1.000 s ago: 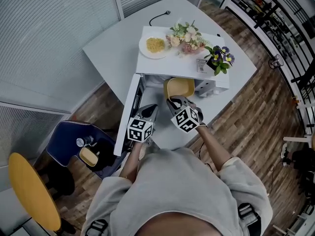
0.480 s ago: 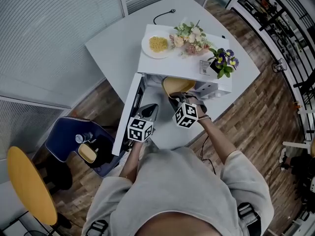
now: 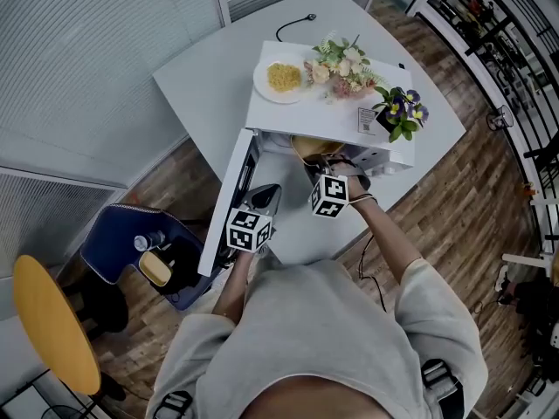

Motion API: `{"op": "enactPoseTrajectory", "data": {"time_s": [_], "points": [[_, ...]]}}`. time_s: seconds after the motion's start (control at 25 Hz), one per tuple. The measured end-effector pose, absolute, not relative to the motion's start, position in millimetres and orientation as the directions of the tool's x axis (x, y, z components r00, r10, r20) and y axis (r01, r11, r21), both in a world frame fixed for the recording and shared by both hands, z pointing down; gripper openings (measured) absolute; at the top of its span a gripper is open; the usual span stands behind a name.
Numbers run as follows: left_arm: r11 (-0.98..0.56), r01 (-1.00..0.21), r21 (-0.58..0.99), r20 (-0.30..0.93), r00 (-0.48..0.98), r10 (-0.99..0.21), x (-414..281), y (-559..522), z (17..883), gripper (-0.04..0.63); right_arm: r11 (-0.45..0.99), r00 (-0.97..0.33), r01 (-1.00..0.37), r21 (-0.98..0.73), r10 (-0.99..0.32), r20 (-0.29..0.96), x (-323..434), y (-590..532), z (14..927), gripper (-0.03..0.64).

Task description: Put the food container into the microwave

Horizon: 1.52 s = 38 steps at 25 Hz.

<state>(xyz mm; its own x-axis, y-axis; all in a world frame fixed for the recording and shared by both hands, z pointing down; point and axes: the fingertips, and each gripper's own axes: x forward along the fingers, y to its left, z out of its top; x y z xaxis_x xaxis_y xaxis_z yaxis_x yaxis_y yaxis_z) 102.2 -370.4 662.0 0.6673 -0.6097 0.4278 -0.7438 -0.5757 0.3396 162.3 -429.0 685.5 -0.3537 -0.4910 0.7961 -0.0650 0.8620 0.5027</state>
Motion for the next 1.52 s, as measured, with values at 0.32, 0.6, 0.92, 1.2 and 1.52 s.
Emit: {"op": "enactPoseTrajectory", "data": {"time_s": [0.32, 0.6, 0.92, 1.2, 1.52], "points": [[-0.564, -0.751, 0.343, 0.438, 0.659, -0.611, 101, -373, 665, 0.011, 0.858, -0.356, -0.127, 0.498, -0.509, 0.784, 160, -452, 689, 0.023], [-0.563, -0.753, 0.340, 0.451, 0.656, -0.605, 101, -376, 669, 0.011, 0.847, -0.357, -0.178, 0.501, -0.530, 0.769, 156, -471, 693, 0.023], [-0.567, -0.748, 0.344, 0.466, 0.660, -0.589, 105, -379, 674, 0.011, 0.832, -0.366, -0.204, 0.516, -0.554, 0.748, 150, -489, 697, 0.023], [-0.568, -0.748, 0.342, 0.475, 0.660, -0.582, 105, -384, 677, 0.011, 0.802, -0.359, -0.257, 0.539, -0.597, 0.717, 149, -506, 698, 0.025], [-0.567, -0.750, 0.339, 0.488, 0.656, -0.576, 105, -387, 682, 0.011, 0.802, -0.358, -0.266, 0.535, -0.597, 0.718, 145, -516, 708, 0.025]]}}
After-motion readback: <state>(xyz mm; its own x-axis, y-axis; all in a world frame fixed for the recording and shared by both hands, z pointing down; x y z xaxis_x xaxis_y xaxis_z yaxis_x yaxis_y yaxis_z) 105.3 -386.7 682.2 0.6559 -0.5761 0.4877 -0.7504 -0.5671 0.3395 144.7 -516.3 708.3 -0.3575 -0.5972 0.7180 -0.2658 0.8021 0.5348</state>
